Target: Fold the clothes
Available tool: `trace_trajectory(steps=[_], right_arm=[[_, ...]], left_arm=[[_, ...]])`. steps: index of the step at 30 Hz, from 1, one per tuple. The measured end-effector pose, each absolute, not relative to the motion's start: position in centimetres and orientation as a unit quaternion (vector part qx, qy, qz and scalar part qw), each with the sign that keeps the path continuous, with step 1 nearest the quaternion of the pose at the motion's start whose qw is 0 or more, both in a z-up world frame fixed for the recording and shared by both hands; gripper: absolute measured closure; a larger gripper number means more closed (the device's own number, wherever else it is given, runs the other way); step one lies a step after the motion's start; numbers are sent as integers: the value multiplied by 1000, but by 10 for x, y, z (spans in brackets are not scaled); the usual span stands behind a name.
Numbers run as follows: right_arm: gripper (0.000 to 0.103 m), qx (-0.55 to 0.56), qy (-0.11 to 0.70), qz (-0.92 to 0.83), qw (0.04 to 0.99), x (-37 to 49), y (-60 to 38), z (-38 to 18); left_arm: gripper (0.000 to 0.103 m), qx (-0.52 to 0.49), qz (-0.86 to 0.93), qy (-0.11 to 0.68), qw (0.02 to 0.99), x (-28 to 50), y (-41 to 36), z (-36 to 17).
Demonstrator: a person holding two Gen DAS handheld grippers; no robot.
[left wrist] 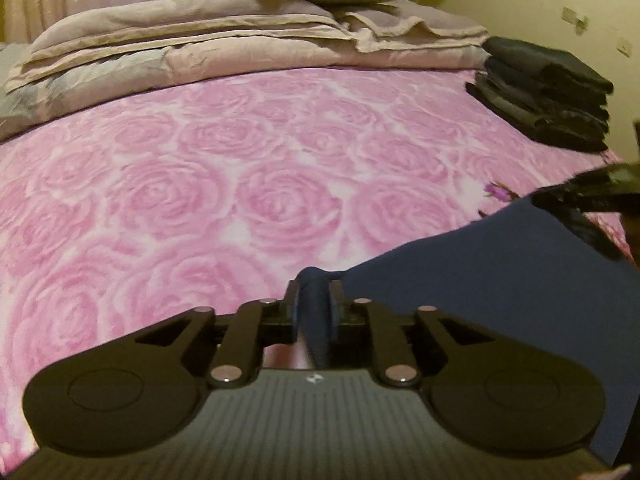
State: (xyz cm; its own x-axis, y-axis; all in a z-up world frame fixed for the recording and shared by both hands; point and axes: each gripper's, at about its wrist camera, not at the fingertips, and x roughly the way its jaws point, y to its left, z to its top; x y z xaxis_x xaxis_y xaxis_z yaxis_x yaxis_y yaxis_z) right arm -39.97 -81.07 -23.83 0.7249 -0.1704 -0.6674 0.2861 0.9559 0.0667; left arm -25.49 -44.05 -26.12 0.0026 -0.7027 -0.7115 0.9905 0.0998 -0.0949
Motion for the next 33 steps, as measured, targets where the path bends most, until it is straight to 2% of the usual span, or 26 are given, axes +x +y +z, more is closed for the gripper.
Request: trace_trajectory(steps=[1,7,13,18,23,29,33], right_arm=[[42,78,347,-141,924,-406,-811,-235],[42,75,295,-156,940,-452,-777,-188],[42,99,273,-15,957,-486,-680,-179],[42,114,328,0,938,-478,-654,-227],[42,112,306,-13,945,-485,-644,-214],[42,94,323,-15,942,-491,-626,-228],[42,91,287,-15,953,-491,-618,-208]], left_arm=[[80,230,-628,316,673,-254,-439,-260],[79,251,-615,267,698,-271,-419,-233],[81,229,-651,255,677,-297,-374,-199],[79,289,-668,262,634,-336,-354,-229],[80,281,-656,253,653,-343,-350,-242],[79,285,-652,237,662,-348,-346,-245],[79,289,-647,238,664,-347,-341,-243]])
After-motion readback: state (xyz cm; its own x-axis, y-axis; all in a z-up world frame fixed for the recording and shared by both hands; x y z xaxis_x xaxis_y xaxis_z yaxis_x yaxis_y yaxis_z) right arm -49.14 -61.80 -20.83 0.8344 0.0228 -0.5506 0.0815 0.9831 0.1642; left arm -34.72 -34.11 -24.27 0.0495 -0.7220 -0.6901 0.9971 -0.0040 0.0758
